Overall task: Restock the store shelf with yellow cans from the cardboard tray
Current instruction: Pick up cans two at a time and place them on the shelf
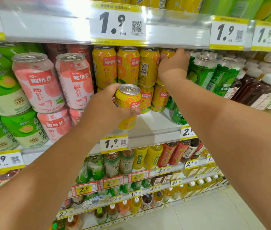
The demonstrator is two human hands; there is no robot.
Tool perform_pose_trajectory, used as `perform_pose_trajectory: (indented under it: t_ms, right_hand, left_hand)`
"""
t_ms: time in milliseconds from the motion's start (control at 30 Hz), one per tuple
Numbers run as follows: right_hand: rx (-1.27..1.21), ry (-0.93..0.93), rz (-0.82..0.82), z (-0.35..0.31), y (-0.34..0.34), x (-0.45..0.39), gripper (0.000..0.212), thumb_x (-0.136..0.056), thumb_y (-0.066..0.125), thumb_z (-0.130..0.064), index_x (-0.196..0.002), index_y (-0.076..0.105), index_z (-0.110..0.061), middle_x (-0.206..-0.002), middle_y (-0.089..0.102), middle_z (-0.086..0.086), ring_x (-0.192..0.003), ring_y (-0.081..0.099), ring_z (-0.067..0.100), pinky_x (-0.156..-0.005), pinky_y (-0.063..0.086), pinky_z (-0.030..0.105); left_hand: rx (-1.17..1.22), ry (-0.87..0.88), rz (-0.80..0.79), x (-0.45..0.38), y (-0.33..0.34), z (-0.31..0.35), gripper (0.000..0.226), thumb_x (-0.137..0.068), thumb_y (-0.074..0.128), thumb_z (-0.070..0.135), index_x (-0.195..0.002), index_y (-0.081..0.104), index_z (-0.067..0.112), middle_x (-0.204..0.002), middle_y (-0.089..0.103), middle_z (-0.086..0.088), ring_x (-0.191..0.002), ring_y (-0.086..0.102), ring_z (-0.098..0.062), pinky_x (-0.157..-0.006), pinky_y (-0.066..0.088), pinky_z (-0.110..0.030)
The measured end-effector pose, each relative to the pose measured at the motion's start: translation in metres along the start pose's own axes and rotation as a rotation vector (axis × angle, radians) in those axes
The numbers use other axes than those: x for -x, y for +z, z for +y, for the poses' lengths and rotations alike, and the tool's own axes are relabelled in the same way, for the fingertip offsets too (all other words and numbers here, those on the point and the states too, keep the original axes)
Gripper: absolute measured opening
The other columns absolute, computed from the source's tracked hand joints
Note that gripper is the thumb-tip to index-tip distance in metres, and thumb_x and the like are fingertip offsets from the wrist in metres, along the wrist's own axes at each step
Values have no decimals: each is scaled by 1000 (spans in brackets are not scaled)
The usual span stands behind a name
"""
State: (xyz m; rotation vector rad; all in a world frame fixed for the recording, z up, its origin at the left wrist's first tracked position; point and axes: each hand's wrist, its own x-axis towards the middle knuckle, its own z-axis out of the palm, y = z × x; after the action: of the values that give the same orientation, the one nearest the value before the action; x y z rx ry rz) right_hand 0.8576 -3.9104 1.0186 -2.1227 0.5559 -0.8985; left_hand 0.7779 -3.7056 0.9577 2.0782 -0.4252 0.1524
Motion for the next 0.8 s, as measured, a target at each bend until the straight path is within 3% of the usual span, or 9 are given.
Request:
perform_pose_trajectory:
  t_ms: [300, 500, 667, 800]
  right_hand:
    - [166, -74, -7, 0, 4, 3, 47, -101, 43, -19, -145, 36, -3, -155, 27, 10, -144, 26, 28, -117, 25, 35]
    - [131, -113, -50, 5, -2, 6, 57, -90, 47, -2, -145, 37, -5, -157, 25, 10, -146, 25, 27, -120, 23, 32]
    - [107, -151, -87, 13, -6, 24, 75, -90, 47, 0, -156, 12, -4, -166, 1, 11, -153, -1, 25, -124, 6, 35]
    - [14, -196, -139, 30, -11, 49, 77, -98, 50, -12, -158, 2, -6, -166, -9, 7, -153, -8, 22, -120, -1, 27]
  left_hand:
    - [-13, 9, 16, 4, -1, 5, 74, -60, 88, 51, -126, 59, 38, -110, 69, 17, -98, 66, -6, -87, 57, -34]
    - [-16, -5, 17, 7, -1, 3, 75, -61, 88, 49, -128, 58, 37, -108, 70, 15, -93, 67, -6, -83, 56, -30]
    - [-10, -12, 28, 11, 2, 3, 74, -61, 89, 47, -128, 58, 35, -111, 69, 16, -97, 65, -6, -82, 52, -23]
    - [-23, -19, 32, 11, 3, 3, 72, -61, 89, 48, -126, 59, 36, -110, 68, 16, -96, 66, -6, -83, 54, -27]
